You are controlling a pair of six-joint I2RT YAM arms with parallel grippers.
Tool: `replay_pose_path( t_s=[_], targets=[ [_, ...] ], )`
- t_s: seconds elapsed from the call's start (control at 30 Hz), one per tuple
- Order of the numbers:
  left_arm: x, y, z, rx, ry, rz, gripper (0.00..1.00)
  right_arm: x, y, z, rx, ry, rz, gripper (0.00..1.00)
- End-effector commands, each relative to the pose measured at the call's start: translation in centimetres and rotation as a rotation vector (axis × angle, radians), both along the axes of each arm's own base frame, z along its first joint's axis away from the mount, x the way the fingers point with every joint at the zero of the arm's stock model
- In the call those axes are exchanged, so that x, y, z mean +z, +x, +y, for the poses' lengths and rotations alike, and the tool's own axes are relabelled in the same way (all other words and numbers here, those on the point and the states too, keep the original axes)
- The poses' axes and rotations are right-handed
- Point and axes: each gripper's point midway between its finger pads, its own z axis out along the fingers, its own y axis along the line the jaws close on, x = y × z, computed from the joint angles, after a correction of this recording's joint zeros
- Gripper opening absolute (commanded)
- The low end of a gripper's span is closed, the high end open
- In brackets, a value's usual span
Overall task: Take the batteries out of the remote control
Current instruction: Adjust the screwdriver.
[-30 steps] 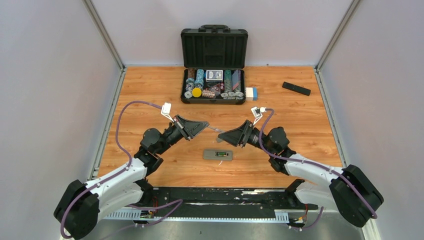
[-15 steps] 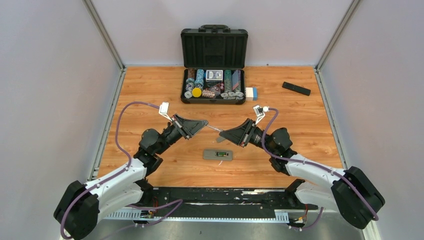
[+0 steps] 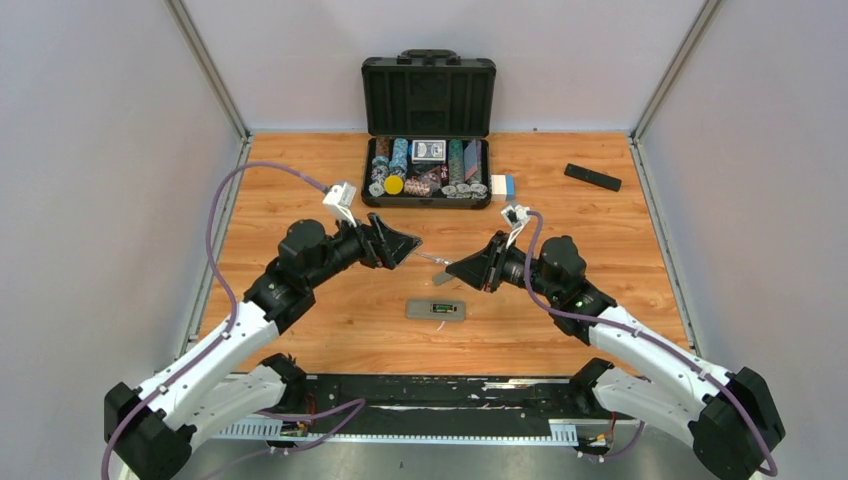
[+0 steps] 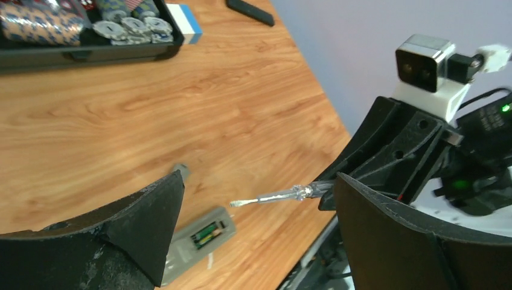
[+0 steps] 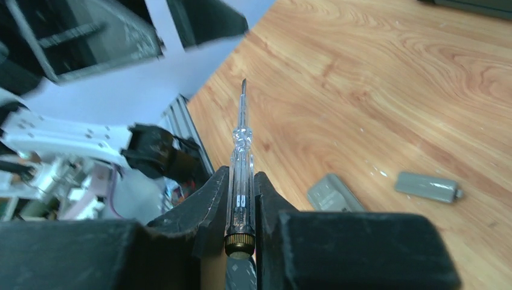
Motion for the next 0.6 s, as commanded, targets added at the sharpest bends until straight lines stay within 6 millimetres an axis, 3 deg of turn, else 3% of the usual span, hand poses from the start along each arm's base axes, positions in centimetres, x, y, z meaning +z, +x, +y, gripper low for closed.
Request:
replay_pose_path(
  t_s=[0.0, 0.27, 0.57],
  targets=[
    [-2.7, -0.2, 1.6, -0.068, 0.335, -0.036, 1.00, -0.6, -1.3, -0.4, 0.117, -0.159, -0.111, 0.00],
    [-2.7, -3.4, -2.0, -0.406, 0.319, -0.055, 0.98, 0.6, -3.6, 0.1, 0.312, -0.207, -0.258, 0.00],
    [-0.9, -8.4, -3.8, -0.746, 0.182, -0.103, 0.89, 1.2, -5.9, -0.3, 0.442, -0.211, -0.375, 0.00]
  ],
)
